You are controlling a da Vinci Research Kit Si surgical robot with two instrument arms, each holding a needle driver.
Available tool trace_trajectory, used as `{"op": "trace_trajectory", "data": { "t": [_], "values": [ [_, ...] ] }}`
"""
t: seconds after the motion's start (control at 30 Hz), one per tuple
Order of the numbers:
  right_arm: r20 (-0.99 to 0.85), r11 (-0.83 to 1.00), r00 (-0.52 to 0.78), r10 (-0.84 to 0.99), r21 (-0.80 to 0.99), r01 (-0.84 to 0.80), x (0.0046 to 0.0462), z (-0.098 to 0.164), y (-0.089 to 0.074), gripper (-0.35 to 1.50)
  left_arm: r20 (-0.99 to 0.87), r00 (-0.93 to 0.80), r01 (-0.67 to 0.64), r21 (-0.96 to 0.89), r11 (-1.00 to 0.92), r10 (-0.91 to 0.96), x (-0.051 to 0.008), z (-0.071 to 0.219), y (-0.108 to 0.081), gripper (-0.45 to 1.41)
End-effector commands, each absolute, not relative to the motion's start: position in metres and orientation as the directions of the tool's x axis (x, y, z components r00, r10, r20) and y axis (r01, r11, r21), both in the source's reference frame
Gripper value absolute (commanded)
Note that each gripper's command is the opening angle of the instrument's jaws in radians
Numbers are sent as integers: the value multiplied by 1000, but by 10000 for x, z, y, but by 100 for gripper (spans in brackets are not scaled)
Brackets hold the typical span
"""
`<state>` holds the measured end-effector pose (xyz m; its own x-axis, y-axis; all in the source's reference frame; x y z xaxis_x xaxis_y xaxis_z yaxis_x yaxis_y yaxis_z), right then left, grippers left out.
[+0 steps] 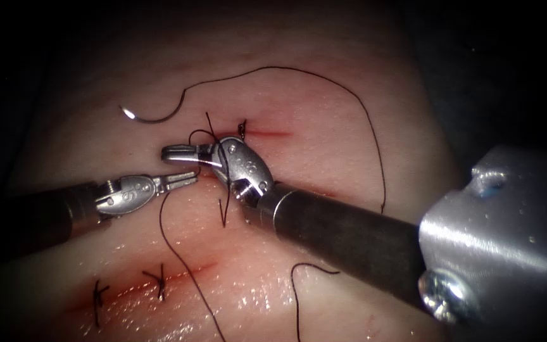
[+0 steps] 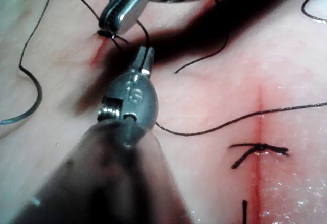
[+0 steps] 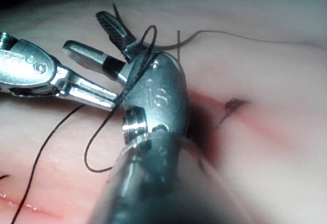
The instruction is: Wound Closure
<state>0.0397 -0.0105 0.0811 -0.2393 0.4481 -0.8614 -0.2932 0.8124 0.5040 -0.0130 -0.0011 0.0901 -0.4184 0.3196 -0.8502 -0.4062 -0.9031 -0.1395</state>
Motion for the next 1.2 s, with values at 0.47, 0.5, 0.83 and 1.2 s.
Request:
{"op": "trace_trajectory", "data": {
  "t": [0.47, 0.5, 0.83, 1.2],
  "values": [
    [-886, 862, 102, 452, 405, -304, 401, 838, -107, 111, -841, -447, -360, -141, -922, 303, -141, 866, -25, -45],
    [-884, 868, 129, 450, 399, -295, 402, 843, -110, 111, -842, -445, -358, -144, -923, 304, -141, 863, -25, -45],
    [-871, 907, 254, 421, 401, -129, 414, 881, -139, 108, -847, -468, -308, -113, -945, 253, -132, 831, -7, -45],
    [-882, 892, 233, 410, 441, 101, 410, 873, -151, 91, -837, -494, -294, -92, -951, 234, -109, 834, 28, -45]
  ]
}}
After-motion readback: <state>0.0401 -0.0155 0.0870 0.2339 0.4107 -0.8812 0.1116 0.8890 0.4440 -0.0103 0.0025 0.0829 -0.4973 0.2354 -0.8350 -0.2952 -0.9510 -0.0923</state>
